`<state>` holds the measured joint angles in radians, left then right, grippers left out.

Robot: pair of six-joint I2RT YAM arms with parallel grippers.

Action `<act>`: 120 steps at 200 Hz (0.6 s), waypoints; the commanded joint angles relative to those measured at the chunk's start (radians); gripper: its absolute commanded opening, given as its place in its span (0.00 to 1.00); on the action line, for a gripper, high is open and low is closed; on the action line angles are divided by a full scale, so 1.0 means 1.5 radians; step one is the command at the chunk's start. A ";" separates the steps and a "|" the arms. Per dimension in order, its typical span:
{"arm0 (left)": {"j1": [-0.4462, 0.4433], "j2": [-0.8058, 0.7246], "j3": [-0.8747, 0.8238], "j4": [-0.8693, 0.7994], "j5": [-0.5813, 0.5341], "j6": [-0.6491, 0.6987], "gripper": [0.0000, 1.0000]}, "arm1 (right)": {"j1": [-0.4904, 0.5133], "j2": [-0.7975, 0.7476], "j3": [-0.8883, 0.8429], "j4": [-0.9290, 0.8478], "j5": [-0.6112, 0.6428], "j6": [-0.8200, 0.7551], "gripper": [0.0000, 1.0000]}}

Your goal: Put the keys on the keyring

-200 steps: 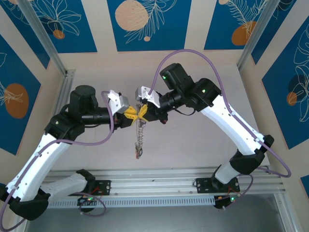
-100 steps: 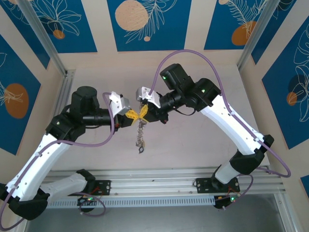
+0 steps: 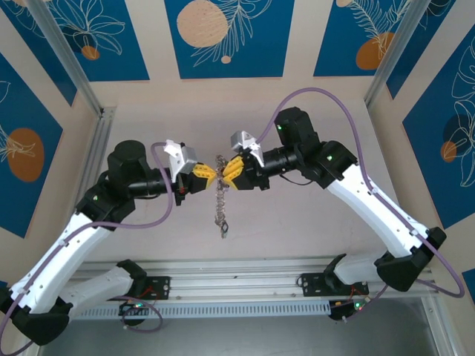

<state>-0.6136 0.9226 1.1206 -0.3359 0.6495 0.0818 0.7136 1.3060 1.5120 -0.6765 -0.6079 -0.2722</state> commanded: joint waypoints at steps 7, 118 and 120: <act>-0.005 -0.027 -0.030 0.170 0.031 -0.075 0.00 | -0.009 -0.028 -0.024 0.066 -0.059 0.036 0.19; -0.004 -0.032 -0.112 0.378 0.095 -0.207 0.00 | -0.016 -0.054 -0.071 0.144 -0.084 0.047 0.17; -0.004 -0.032 -0.113 0.380 0.096 -0.208 0.00 | -0.015 -0.055 -0.073 0.145 -0.082 0.047 0.18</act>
<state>-0.6136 0.8875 0.9466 0.1074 0.7406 -0.1890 0.6956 1.2449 1.4296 -0.4786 -0.7155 -0.2157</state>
